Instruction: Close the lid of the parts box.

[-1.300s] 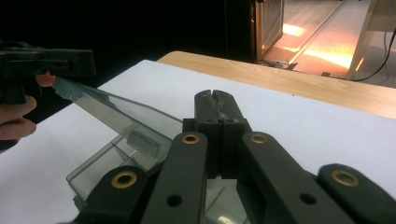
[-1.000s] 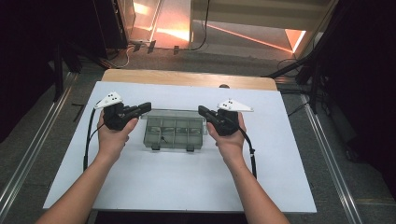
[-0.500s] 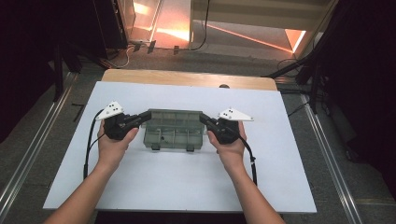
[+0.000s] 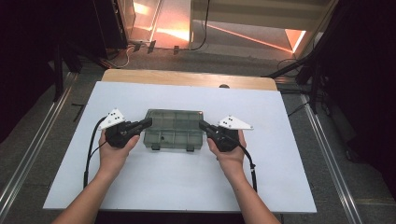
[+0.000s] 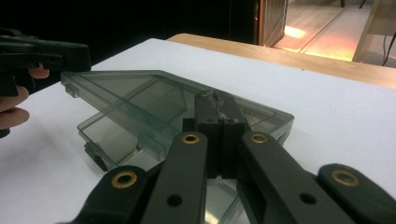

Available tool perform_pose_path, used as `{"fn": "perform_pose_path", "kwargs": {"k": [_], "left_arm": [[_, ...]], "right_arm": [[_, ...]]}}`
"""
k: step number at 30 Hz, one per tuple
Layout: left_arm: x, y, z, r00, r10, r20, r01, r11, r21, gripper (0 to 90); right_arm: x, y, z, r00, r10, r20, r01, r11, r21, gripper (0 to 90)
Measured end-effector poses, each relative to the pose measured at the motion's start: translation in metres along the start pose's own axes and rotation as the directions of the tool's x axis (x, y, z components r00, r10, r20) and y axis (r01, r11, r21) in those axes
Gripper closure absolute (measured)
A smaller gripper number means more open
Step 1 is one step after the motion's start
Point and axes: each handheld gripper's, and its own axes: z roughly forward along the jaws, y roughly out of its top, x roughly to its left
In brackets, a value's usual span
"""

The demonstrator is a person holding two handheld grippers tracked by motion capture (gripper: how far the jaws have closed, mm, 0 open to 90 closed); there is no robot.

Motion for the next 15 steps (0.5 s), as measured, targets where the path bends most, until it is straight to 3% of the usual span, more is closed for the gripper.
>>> {"fn": "perform_pose_path", "kwargs": {"k": [15], "left_arm": [[-0.001, -0.028, -0.007, 0.9994, -0.023, -0.027, 0.022, 0.9997, -0.009, 89.9]], "right_arm": [[0.004, -0.021, -0.002, 1.0, 0.001, 0.007, -0.001, 1.0, 0.009, 90.0]]}}
